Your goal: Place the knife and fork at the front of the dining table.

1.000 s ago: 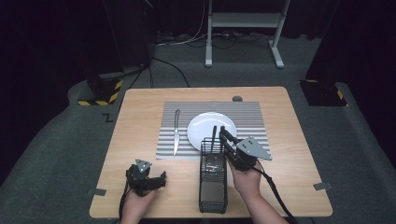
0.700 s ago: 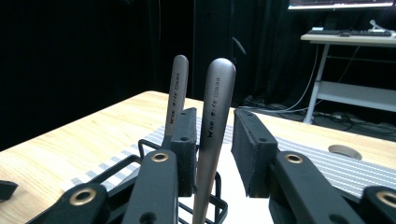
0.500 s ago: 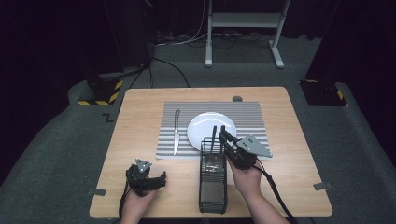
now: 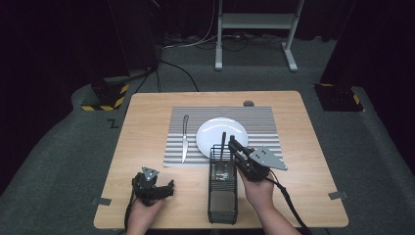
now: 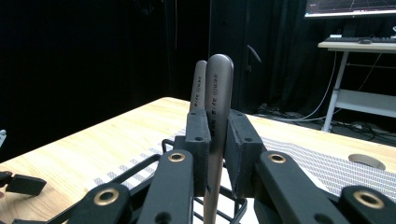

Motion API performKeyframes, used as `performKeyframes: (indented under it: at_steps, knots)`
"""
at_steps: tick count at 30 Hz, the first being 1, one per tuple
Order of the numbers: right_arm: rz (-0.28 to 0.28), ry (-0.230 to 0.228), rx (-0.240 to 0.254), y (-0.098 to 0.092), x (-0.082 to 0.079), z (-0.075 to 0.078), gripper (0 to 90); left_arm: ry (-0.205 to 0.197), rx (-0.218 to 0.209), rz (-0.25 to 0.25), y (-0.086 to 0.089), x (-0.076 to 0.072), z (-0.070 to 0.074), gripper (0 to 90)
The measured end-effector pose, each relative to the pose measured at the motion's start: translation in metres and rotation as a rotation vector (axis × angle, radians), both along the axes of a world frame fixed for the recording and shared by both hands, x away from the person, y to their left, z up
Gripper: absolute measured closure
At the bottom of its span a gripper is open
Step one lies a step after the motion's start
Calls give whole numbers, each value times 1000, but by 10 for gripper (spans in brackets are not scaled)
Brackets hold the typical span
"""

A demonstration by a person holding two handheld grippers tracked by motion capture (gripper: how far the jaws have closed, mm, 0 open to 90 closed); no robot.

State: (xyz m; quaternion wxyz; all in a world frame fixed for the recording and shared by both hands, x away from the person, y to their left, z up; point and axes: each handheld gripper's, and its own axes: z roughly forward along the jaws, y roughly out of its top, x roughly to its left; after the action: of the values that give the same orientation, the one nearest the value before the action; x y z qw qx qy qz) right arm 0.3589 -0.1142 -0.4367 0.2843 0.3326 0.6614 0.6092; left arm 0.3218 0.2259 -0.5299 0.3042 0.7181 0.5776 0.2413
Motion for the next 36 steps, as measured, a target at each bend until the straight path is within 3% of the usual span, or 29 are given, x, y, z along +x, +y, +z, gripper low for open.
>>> performKeyframes:
  at_steps: [14, 21, 36]
  knots:
    - [14, -10, 8, -2, -2, 0, 811, 0, 0, 0, 0, 0, 0, 43]
    - [18, -38, 17, -1, -5, 6, 817, 0, 1, 0, 0, 0, 0, 43]
    - [21, -138, 62, -10, -20, 40, 818, 0, 1, 1, 0, 0, 0, 43]
